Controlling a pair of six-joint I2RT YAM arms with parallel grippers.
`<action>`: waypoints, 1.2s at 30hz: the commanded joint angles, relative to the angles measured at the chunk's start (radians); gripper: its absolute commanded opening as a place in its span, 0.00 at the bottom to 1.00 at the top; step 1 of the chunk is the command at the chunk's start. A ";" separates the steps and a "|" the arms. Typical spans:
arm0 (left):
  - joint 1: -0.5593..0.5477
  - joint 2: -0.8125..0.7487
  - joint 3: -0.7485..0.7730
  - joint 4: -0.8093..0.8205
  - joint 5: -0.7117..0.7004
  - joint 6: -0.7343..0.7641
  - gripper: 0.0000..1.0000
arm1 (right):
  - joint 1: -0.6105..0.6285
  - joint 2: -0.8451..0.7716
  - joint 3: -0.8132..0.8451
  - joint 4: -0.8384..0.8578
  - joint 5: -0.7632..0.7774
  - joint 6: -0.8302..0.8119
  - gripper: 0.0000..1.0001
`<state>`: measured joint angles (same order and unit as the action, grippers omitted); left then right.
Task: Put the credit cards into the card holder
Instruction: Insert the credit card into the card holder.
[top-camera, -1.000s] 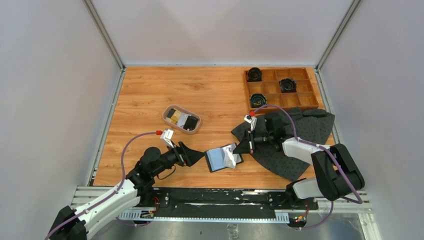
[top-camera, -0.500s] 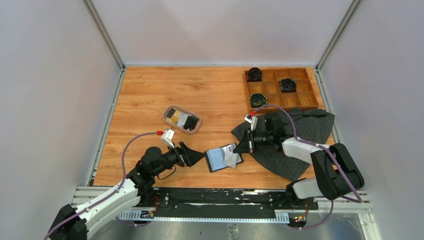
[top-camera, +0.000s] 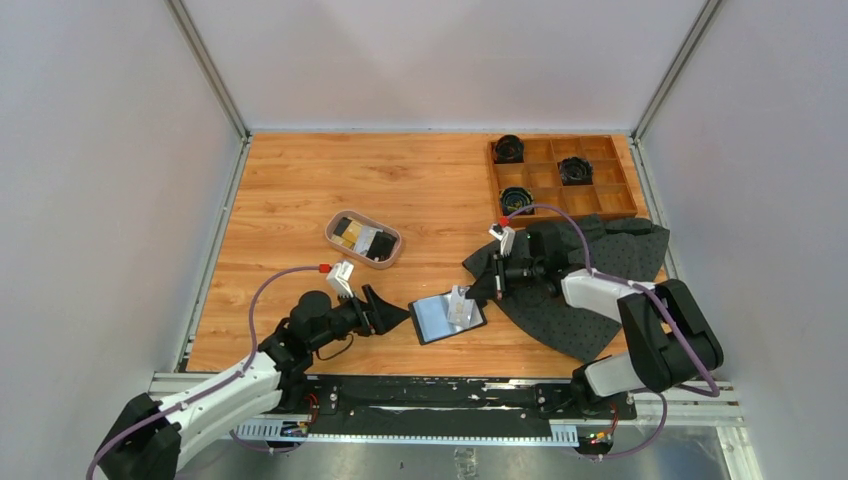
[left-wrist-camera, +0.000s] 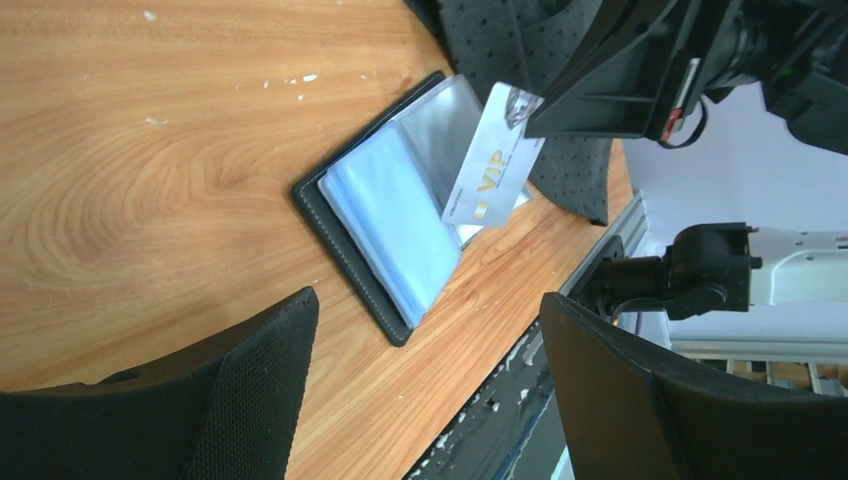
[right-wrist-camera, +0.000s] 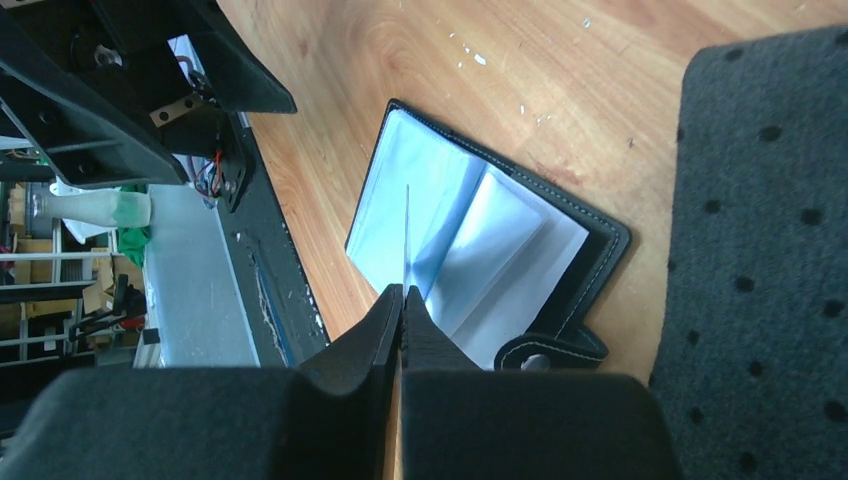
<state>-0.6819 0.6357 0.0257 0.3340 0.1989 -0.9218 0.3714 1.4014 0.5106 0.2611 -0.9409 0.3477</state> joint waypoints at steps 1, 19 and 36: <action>0.002 0.062 0.017 0.000 0.012 0.000 0.81 | -0.003 0.019 0.057 -0.025 0.021 -0.004 0.00; -0.106 0.323 0.146 0.095 -0.001 0.082 0.40 | -0.017 0.097 0.074 -0.100 0.036 -0.028 0.00; -0.183 0.619 0.280 0.177 -0.018 0.147 0.28 | 0.014 0.114 0.114 -0.180 0.142 -0.045 0.00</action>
<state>-0.8555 1.2041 0.2848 0.4858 0.2054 -0.8139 0.3695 1.4918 0.5980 0.1257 -0.8444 0.3286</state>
